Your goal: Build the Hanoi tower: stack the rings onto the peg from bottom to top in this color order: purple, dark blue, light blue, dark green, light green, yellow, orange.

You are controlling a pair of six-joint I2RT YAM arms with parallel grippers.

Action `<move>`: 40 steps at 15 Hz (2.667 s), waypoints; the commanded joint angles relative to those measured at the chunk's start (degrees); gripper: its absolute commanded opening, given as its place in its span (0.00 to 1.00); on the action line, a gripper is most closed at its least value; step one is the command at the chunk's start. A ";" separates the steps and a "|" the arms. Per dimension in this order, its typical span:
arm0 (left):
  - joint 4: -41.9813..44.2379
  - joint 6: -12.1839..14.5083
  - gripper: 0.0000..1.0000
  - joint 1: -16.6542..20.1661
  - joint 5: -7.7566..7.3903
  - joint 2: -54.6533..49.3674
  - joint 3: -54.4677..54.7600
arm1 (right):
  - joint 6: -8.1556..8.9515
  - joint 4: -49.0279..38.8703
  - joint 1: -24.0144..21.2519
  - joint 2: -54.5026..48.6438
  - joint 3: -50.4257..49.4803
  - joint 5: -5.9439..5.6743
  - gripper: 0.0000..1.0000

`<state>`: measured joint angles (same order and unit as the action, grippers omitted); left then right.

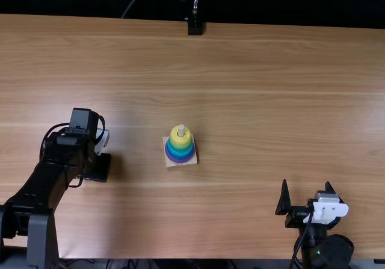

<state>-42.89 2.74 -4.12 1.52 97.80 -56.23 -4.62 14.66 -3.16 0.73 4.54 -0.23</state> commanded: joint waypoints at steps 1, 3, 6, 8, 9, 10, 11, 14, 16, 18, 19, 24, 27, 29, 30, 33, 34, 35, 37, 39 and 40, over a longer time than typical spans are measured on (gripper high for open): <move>0.07 -0.42 0.00 -0.10 -0.57 -3.67 0.15 | 0.09 4.07 -0.71 -0.73 -3.66 -1.25 1.00; -0.24 -0.63 0.00 -0.36 -0.68 -7.71 -2.57 | 0.09 4.07 -0.71 -0.73 -3.66 -1.25 1.00; -6.78 -0.84 0.00 -0.71 -1.84 -9.91 -8.64 | 0.09 4.07 -0.71 -0.73 -3.66 -1.25 1.00; -15.11 -2.22 0.00 -1.94 -6.05 -9.73 -14.61 | 0.09 4.07 -0.71 -0.73 -3.66 -1.25 1.00; -18.38 -2.95 0.00 -2.21 -8.90 -9.56 -17.69 | 0.09 4.07 -0.71 -0.73 -3.66 -1.25 1.00; -21.65 -3.27 0.00 -2.30 -11.43 -9.29 -21.64 | 0.09 4.07 -0.71 -0.73 -3.66 -1.25 1.00; -24.71 -3.27 0.00 -2.56 -12.59 -8.59 -25.95 | 0.09 4.07 -0.71 -0.73 -3.66 -1.25 1.00; -34.20 -3.27 0.00 -5.55 -11.85 -3.40 -37.38 | 0.09 4.07 -0.71 -0.73 -3.66 -1.25 1.00; -40.11 -3.06 0.00 -6.87 -11.43 0.11 -42.56 | 0.09 4.07 -0.71 -0.73 -3.66 -1.25 1.00; -43.48 -2.53 0.00 -8.10 -11.43 3.54 -47.40 | 0.09 4.07 -0.71 -0.73 -3.66 -1.25 1.00; -43.91 -2.64 0.00 -9.77 -11.43 5.12 -49.86 | 0.09 4.07 -0.71 -0.73 -3.66 -1.25 1.00; -43.91 -3.27 0.00 -15.48 -11.43 11.36 -59.52 | 0.09 4.07 -0.71 -0.73 -3.66 -1.25 1.00; -43.80 -3.27 0.00 -19.08 -11.54 14.88 -63.57 | 0.09 4.07 -0.71 -0.73 -3.66 -1.25 1.00; -43.70 -3.38 0.00 -20.58 -11.54 16.90 -65.85 | 0.09 4.07 -0.71 -0.73 -3.66 -1.25 1.00; -43.70 -3.38 0.00 -21.37 -11.54 17.78 -66.91 | 0.09 4.07 -0.71 -0.73 -3.66 -1.25 1.00; -43.70 -4.01 0.00 -22.77 -11.54 18.30 -68.84 | 0.09 4.07 -0.71 -0.73 -3.66 -1.25 1.00; -43.70 -5.06 0.00 -23.13 -11.54 18.30 -69.02 | 0.09 4.07 -0.71 -0.73 -3.66 -1.25 1.00; -43.70 -5.38 0.00 -23.21 -11.54 18.57 -69.02 | 0.09 4.07 -0.71 -0.73 -3.66 -1.25 1.00; -43.59 -5.38 0.00 -24.18 -11.54 19.54 -69.02 | 0.09 4.07 -0.71 -0.73 -3.66 -1.25 1.00; -43.17 -5.49 0.00 -24.88 -11.54 19.62 -69.11 | 0.09 4.07 -0.71 -0.73 -3.66 -1.25 1.00; -43.06 -5.49 0.00 -25.06 -11.54 19.97 -69.46 | 0.09 4.07 -0.71 -0.73 -3.66 -1.25 1.00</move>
<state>-86.15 -1.98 -28.60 -9.41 116.31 -123.59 -4.60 14.66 -3.16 0.73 4.54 -0.27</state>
